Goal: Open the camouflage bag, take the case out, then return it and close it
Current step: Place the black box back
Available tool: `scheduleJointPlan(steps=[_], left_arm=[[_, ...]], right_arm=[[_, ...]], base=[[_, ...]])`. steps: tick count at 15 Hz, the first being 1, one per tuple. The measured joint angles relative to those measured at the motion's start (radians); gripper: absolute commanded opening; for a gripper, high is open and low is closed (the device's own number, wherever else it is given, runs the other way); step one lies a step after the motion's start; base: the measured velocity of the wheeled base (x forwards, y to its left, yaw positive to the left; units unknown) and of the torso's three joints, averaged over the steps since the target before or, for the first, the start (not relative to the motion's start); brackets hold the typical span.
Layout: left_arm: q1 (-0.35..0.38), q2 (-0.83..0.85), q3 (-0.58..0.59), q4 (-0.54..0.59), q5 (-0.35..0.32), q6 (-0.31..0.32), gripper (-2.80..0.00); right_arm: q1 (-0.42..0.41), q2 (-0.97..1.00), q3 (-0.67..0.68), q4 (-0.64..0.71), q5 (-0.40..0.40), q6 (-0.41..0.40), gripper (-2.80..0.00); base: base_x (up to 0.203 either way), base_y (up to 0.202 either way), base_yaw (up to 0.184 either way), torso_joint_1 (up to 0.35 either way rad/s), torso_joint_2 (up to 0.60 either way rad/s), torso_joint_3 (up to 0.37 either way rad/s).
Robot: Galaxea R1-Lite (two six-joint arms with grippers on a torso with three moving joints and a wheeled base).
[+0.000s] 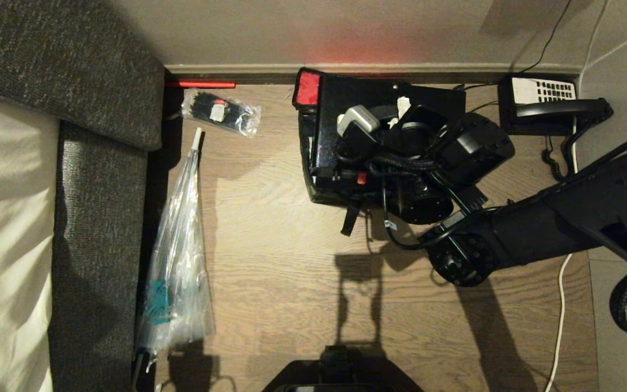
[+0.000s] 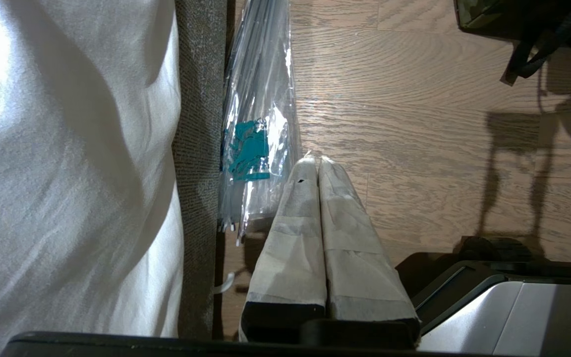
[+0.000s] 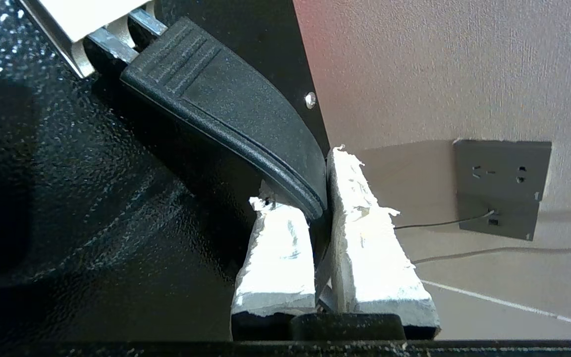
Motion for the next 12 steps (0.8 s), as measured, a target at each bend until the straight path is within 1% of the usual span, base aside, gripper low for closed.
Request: scheduleJointPlan(steps=[3, 5, 12], left_arm=[[0.000, 0.000, 0.000, 0.000, 0.000, 0.000, -2.80], [0.000, 0.000, 0.000, 0.000, 0.000, 0.000, -2.80], [0.000, 0.000, 0.000, 0.000, 0.001, 0.000, -2.80]], right_arm=[[0.006, -0.013, -0.009, 0.020, -0.004, 0.000, -2.80], [0.017, -0.022, -0.031, 0.059, -0.008, 0.001, -2.80], [0.036, -0.041, -0.089, 0.103, -0.024, 0.008, -2.80]], base=[[0.000, 0.000, 0.000, 0.000, 0.00, 0.000], [0.000, 0.000, 0.000, 0.000, 0.00, 0.000], [0.000, 0.000, 0.000, 0.000, 0.00, 0.000]])
